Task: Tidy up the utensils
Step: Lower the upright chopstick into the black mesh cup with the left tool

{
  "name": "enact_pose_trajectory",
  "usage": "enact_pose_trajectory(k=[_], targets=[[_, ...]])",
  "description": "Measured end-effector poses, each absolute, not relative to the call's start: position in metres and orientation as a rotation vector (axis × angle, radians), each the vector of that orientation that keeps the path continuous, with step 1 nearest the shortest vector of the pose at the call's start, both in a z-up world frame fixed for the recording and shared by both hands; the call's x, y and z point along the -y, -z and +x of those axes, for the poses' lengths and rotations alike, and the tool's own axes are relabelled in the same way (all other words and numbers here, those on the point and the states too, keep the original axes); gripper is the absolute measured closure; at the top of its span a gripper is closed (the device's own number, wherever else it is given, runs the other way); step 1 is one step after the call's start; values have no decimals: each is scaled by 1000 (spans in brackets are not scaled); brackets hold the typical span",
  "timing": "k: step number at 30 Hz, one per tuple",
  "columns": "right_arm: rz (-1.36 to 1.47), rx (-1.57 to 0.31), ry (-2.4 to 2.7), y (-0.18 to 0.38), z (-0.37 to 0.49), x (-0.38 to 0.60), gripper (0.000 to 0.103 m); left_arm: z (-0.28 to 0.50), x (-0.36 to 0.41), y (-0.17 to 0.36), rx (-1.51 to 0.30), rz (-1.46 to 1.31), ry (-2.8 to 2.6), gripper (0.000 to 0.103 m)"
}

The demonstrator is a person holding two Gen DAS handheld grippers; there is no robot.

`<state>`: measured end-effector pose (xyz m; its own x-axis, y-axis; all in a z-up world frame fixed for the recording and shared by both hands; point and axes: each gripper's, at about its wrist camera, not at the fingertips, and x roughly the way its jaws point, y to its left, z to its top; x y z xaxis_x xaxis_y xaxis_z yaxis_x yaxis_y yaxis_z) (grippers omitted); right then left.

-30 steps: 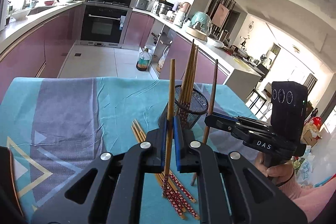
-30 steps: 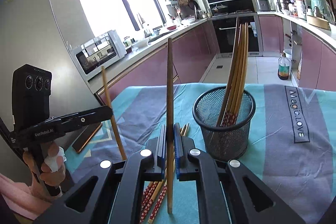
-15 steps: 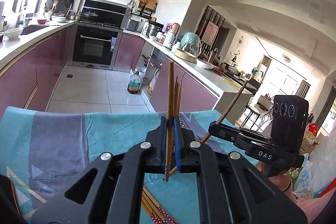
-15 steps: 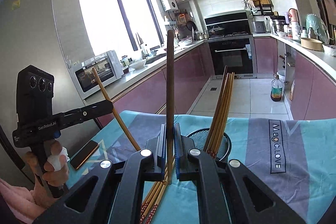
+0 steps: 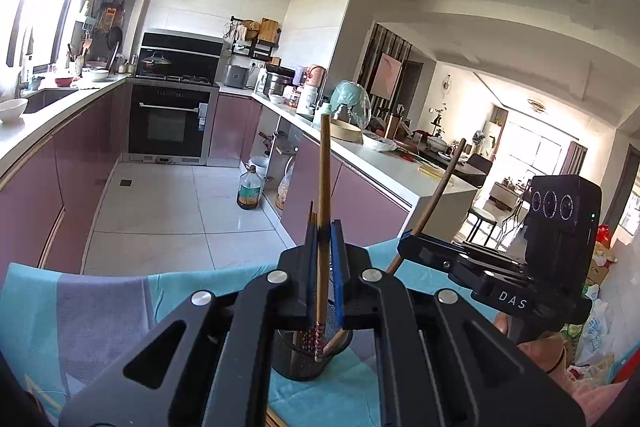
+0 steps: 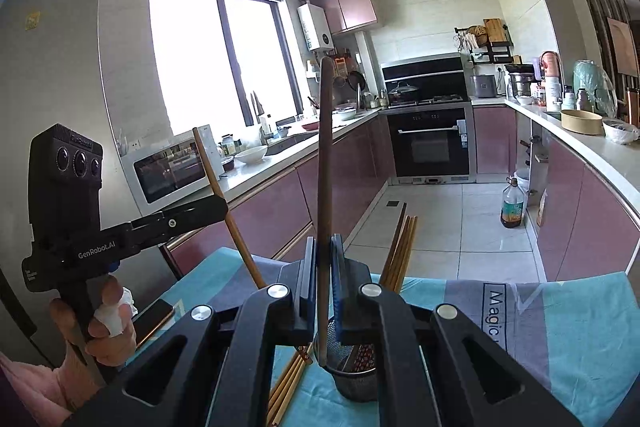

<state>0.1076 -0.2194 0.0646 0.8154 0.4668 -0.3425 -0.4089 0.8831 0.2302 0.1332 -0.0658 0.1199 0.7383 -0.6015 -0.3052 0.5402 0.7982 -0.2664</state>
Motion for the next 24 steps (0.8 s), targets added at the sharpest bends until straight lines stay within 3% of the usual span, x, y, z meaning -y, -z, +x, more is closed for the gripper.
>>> enact_pose_trajectory(k=[9,24], targets=[[148,-413,-427,-57,121,226,97,152,90,-113,-418,-127,610,96],[121,-634,-417,-9,154,209,97,184,125,-67,-590,7,587,96]])
